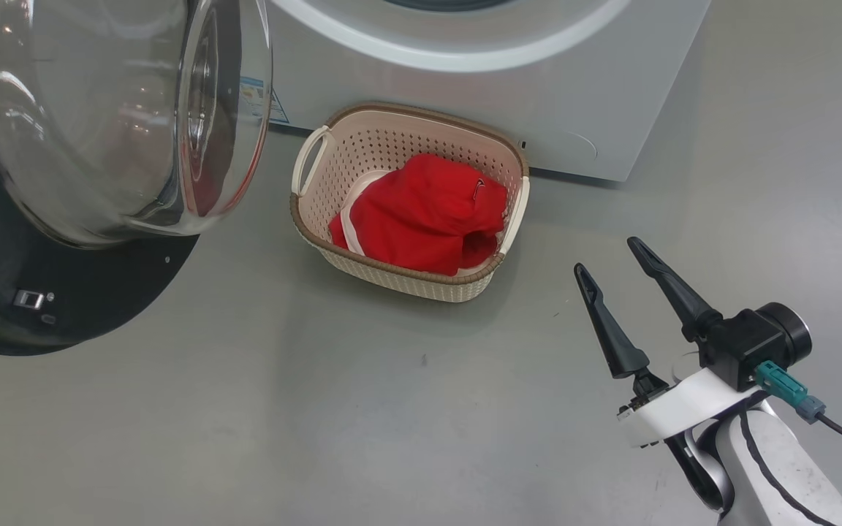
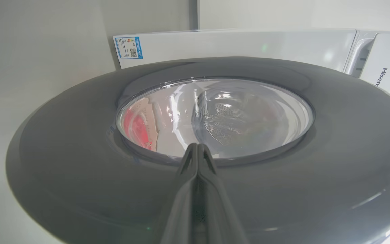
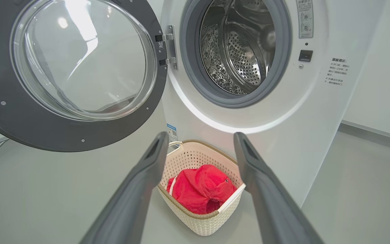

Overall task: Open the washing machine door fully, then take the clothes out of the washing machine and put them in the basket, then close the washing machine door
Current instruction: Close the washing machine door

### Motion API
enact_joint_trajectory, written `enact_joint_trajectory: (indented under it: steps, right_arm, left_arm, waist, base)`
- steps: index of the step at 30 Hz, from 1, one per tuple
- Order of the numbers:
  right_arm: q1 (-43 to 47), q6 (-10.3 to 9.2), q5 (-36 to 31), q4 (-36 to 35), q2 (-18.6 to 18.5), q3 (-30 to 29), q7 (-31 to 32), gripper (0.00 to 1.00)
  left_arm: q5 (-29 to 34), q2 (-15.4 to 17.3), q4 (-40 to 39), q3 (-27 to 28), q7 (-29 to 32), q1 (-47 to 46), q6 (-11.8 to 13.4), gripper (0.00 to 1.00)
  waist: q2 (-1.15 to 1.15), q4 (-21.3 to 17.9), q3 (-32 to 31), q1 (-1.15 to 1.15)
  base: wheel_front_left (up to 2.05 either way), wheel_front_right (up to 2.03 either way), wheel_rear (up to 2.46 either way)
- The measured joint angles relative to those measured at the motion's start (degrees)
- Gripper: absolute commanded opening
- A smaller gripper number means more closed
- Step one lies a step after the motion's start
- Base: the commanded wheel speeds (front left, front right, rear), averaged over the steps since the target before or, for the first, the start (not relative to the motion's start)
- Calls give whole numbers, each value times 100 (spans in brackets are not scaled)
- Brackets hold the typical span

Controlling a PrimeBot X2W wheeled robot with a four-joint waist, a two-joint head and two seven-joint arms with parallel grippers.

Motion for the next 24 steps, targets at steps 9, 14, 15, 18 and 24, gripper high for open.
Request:
enact_joint_trajectory:
  steps: [9, 14, 15, 18, 24]
  right_arm:
    - [83, 0, -1, 7, 31, 10, 0, 100]
    - [98, 0, -1, 7, 32, -31, 0, 100]
    - [98, 0, -1, 5, 32, -32, 0, 100]
    - [98, 0, -1, 5, 35, -31, 0, 100]
    - [98, 0, -2, 3, 43, -56, 0, 100]
  left_arm:
    - [-360, -487, -389, -87, 655, 141, -298, 0]
    - [-508, -778, -636, -216, 1058, 238, -377, 0]
    - [-549, -825, -673, -226, 1110, 259, -396, 0]
    - [-683, -957, -798, -236, 1225, 330, -400, 0]
    - [-753, -1221, -1090, -290, 1434, 450, -447, 0]
  waist:
    - [0, -29, -64, 0]
    - [0, -28, -75, 0]
    - [0, -27, -76, 0]
    - [0, -26, -76, 0]
    - [0, -39, -76, 0]
  base:
    - [0, 0, 0]
    - [0, 0, 0]
    - [0, 0, 0]
    - [0, 0, 0]
    - [0, 0, 0]
